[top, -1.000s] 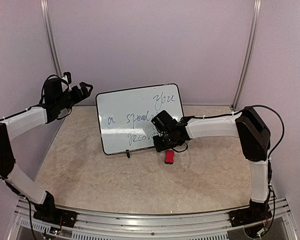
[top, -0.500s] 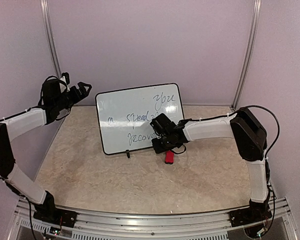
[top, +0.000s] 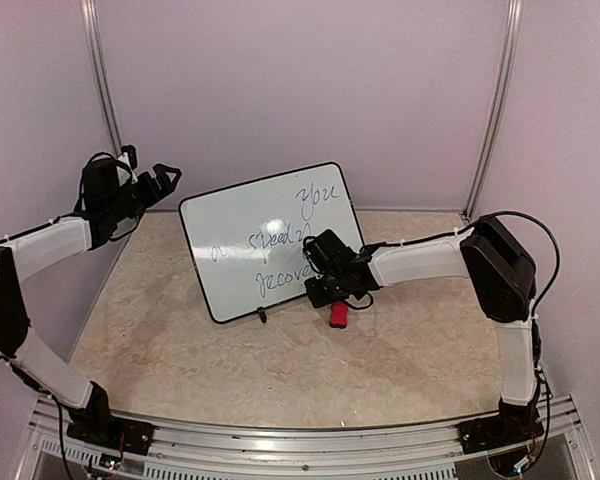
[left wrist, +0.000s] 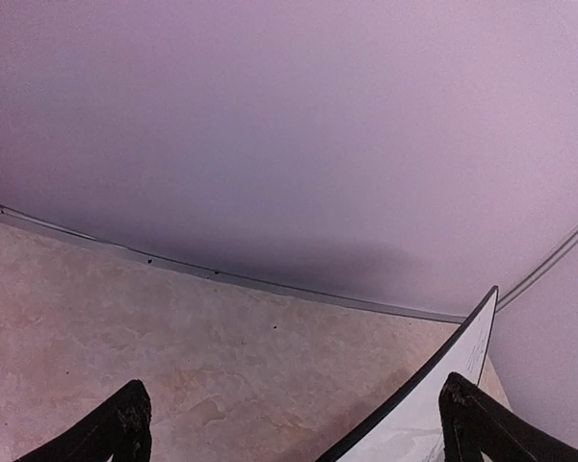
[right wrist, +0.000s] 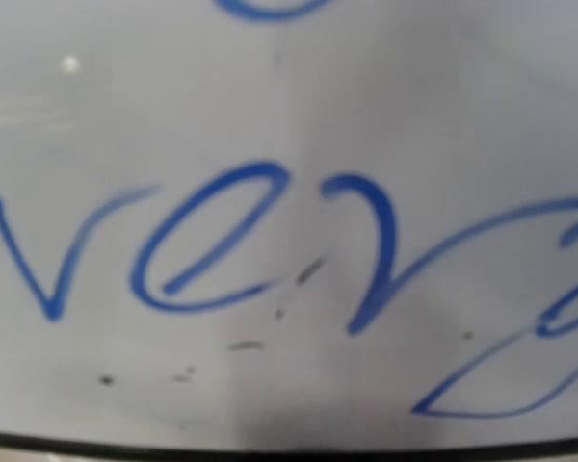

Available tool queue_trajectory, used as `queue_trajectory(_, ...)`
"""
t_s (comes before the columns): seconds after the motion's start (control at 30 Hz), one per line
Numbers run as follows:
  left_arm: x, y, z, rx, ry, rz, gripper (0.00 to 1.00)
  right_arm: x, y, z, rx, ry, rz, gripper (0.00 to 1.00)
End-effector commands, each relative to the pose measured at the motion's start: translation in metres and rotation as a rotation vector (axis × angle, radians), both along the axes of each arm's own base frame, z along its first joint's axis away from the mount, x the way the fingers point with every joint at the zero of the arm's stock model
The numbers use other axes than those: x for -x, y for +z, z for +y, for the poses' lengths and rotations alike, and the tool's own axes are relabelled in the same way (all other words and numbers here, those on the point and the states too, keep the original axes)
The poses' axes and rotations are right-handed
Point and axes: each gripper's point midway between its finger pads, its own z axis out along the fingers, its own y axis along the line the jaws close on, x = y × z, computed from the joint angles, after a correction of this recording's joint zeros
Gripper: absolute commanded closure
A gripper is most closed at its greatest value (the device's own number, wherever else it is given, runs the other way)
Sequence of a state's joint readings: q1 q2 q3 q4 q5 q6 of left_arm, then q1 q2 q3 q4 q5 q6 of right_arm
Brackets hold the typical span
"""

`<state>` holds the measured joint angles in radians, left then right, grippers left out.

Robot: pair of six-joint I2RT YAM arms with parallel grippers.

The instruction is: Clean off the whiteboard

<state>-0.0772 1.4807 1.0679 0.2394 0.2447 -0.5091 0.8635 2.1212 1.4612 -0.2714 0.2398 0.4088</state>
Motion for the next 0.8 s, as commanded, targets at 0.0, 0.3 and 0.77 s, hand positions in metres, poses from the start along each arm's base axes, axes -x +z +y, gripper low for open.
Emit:
queue_trajectory(0.0, 0.007, 0.023, 0.002, 0.004, -0.008, -0.062, 0.01, 0.019, -0.015, 0.003, 0.01, 0.116, 0.018, 1.0)
queue_trajectory(0.3, 0.017, 0.044, 0.001, 0.006, -0.013, -0.066, 0.01, 0.038, 0.001, 0.009, -0.035, 0.273, -0.011, 1.0)
queue_trajectory(0.77, 0.036, 0.043, -0.034, -0.069, -0.085, -0.021, 0.01, 0.067, 0.007, -0.007, -0.045, 0.383, -0.015, 1.0)
